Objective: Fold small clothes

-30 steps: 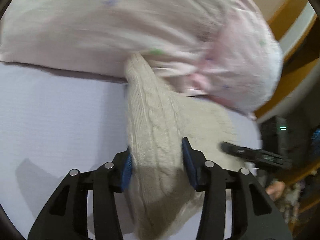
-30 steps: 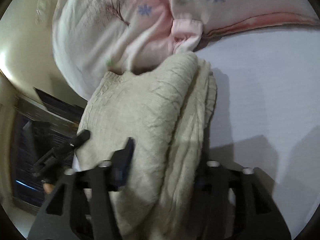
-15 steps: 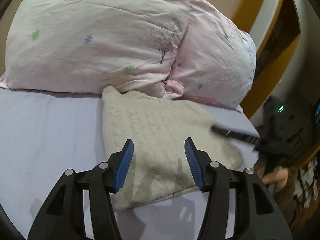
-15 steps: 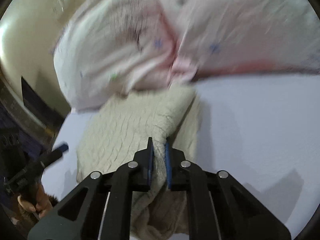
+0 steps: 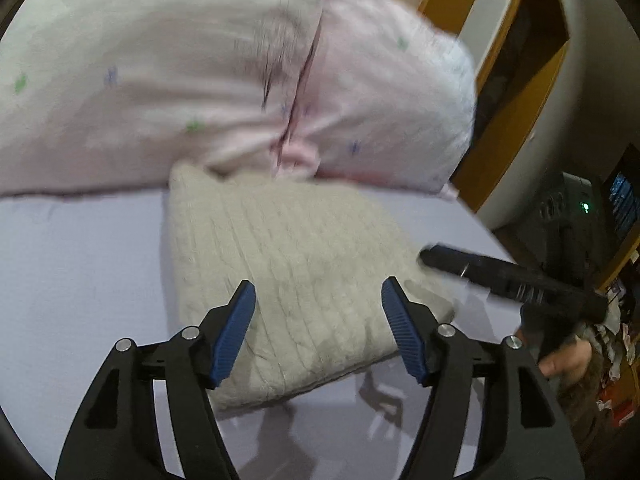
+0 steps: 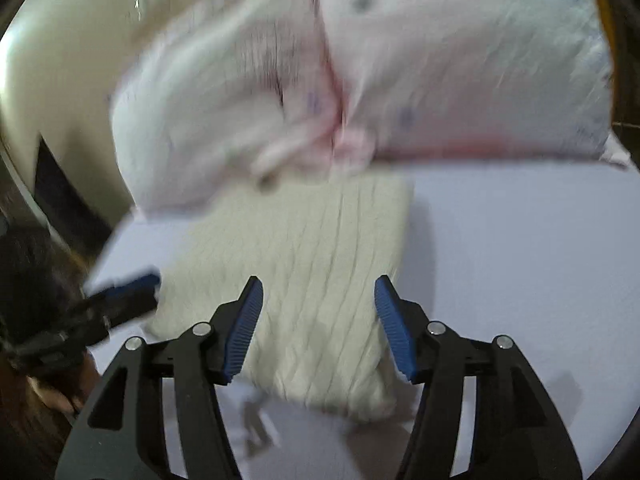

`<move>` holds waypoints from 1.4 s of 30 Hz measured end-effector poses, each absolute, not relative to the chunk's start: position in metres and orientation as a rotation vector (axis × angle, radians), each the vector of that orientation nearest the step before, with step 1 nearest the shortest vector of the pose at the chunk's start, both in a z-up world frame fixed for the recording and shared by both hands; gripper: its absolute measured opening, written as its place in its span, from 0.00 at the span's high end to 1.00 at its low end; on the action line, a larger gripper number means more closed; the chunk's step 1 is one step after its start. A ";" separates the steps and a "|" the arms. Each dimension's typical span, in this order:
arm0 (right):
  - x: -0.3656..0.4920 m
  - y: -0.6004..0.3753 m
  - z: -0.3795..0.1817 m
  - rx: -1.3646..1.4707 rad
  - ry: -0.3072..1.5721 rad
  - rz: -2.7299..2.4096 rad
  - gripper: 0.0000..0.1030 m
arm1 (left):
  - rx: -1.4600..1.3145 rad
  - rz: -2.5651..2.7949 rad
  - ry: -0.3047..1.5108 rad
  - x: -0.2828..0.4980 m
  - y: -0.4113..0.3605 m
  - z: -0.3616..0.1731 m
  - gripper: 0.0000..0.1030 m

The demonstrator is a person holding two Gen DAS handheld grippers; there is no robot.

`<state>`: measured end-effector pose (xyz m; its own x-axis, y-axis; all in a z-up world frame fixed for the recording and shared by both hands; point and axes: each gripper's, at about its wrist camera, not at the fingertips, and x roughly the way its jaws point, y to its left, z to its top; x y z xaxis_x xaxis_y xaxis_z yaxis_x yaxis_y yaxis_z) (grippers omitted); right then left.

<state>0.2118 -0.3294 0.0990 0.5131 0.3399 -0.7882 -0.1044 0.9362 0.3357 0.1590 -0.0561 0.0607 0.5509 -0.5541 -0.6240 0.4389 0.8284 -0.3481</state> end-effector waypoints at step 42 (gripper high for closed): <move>0.132 -0.278 0.066 -0.003 1.083 0.036 0.02 | 0.104 -0.193 0.943 0.114 -0.053 -0.001 0.01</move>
